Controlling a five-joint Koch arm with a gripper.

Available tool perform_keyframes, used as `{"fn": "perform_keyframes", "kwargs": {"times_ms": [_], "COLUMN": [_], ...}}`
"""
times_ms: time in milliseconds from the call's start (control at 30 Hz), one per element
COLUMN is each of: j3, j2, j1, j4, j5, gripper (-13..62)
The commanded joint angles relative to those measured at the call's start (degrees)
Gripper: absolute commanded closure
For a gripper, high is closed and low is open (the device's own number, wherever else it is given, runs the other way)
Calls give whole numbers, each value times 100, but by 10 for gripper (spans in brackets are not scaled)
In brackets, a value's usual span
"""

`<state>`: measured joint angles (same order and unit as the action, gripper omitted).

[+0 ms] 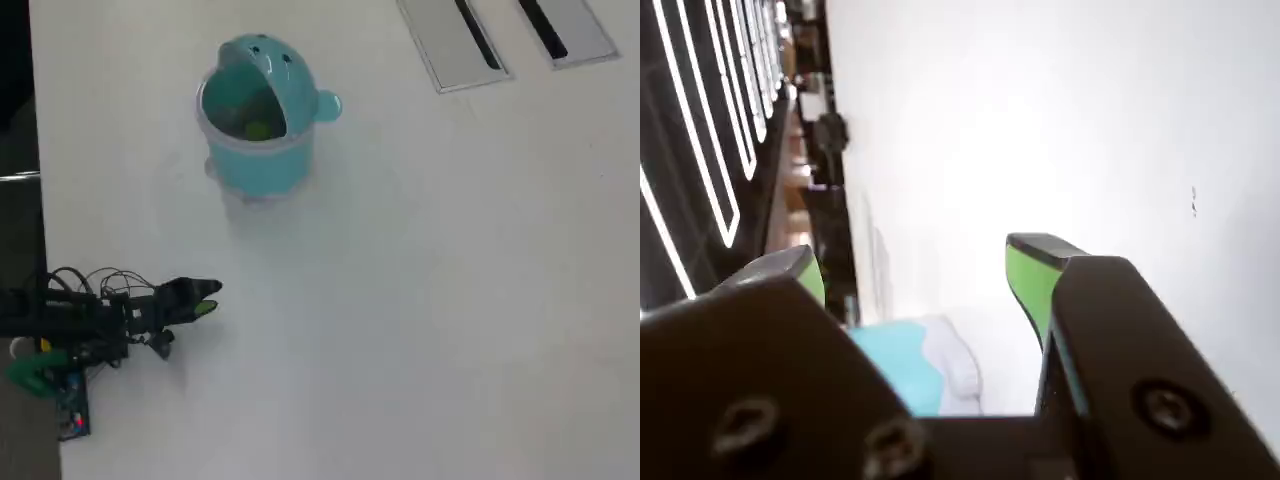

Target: Grasp RGB lego blocks and put them in the bin one by one.

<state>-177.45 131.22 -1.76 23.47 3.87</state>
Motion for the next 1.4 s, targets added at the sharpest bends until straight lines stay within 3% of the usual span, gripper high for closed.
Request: {"fn": "perform_keyframes", "kwargs": {"times_ms": [0,1367], "j3": [-422,-422], "j2": [422,387], "j1": [0,-167], "j4": [-62,-1169], "j5": [-149,-132], "gripper": [146,148]}}
